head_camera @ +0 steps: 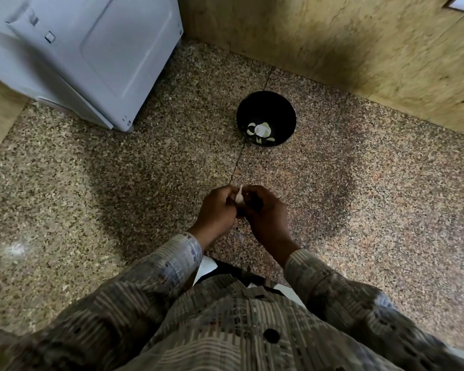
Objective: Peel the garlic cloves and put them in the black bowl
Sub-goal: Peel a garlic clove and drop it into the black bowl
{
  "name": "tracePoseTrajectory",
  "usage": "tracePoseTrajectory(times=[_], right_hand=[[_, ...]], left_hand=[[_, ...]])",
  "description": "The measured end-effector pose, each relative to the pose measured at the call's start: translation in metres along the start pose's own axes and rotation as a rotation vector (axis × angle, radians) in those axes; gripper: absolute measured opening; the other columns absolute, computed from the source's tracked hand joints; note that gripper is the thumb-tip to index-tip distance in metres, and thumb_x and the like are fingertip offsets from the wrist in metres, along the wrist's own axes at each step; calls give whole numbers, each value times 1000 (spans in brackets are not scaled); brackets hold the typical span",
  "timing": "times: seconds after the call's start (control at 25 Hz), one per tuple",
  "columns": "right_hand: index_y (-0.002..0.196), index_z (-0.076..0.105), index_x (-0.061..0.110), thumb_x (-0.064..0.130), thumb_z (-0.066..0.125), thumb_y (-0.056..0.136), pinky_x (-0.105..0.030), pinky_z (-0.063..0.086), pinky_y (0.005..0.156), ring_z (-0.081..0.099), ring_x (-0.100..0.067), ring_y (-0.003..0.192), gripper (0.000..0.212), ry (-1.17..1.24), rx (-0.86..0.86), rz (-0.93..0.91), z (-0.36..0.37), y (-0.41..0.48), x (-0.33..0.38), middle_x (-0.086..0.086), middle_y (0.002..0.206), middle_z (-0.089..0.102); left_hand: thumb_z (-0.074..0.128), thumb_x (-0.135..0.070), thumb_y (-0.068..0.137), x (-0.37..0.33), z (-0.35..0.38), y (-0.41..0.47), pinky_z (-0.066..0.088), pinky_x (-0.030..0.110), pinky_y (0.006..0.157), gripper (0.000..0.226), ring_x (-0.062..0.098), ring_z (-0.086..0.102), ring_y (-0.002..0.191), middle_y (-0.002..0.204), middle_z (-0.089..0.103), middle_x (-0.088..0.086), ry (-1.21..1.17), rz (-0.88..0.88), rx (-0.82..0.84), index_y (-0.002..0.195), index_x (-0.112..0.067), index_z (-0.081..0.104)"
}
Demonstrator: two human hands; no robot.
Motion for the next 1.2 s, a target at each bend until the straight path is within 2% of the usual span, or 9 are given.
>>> tracePoseTrajectory(times=[0.12, 0.16, 0.28, 0.48, 0.68, 0.84, 1.0, 1.12, 1.2], right_hand=[[108, 73, 25, 11, 85, 81, -34, 64, 78, 72, -4, 89, 32, -36, 29, 45, 1, 10, -8, 5, 102, 74], [106, 73, 25, 10, 85, 81, -33, 64, 77, 73, -6, 88, 32, -27, 47, 63, 1, 12, -7, 4, 101, 75], [101, 72, 26, 10, 83, 84, -32, 64, 77, 75, -11, 89, 25, 117, 141, 103, 4, 13, 2, 0, 96, 77], [95, 77, 10, 1, 75, 88, -50, 61, 86, 71, -27, 87, 12, 306, 129, 244, 11, 20, -6, -16, 96, 76], [96, 79, 9, 3, 79, 87, -42, 61, 90, 73, -26, 93, 11, 484, 26, 324, 26, 13, -9, -19, 101, 77], [102, 77, 6, 10, 81, 87, -42, 61, 93, 73, -31, 106, 16, 472, 16, 324, 36, 10, -14, -17, 108, 75], [108, 75, 3, 7, 77, 90, -28, 62, 79, 74, -18, 91, 19, 451, -19, 379, 43, 6, -10, -14, 108, 76], [107, 74, 2, 5, 75, 91, -24, 60, 73, 73, -16, 86, 16, 421, -11, 398, 43, 6, -12, -18, 111, 74], [102, 76, 5, 4, 75, 91, -28, 61, 75, 71, -16, 84, 11, 398, -12, 399, 44, 4, -12, -13, 104, 76]], left_hand=[[55, -19, 100, 10, -6, 7, 62, 48, 84, 26, 19, 74, 91, 96, 77, -8, -71, -40, 57, 98, -36, 75], [58, -22, 100, 11, -9, 7, 61, 49, 87, 24, 18, 74, 94, 99, 76, -9, -90, -43, 63, 98, -38, 75], [71, -24, 94, 13, -17, 8, 61, 41, 90, 20, 9, 72, 95, 102, 76, -10, -78, 2, -10, 113, -30, 76], [83, -31, 83, 20, -25, 5, 61, 41, 90, 28, 7, 74, 95, 99, 79, -6, -88, 74, -86, 109, -23, 79], [75, -35, 81, 19, -19, 5, 62, 41, 88, 31, 10, 73, 96, 101, 79, -4, -137, 75, -184, 107, -19, 80], [71, -23, 89, 23, -24, 4, 61, 37, 84, 18, 9, 72, 93, 99, 78, -4, -8, 138, -224, 104, -18, 80], [57, -36, 90, 23, -21, -2, 56, 33, 78, 31, 18, 68, 92, 97, 73, -1, 17, 121, -211, 103, -13, 73], [58, -22, 98, 29, -17, -1, 52, 31, 82, 22, 23, 66, 104, 111, 72, 8, 13, 66, -165, 110, -8, 70], [56, -16, 98, 33, -16, 2, 50, 29, 81, 22, 21, 65, 102, 112, 71, 5, -51, -23, -161, 112, -8, 70]])
Point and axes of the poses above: each hand's wrist, its own y-axis towards the middle knuckle, its own z-axis out of the palm, x = y × z, the point moved 4 cm from there along y, towards the middle knuckle
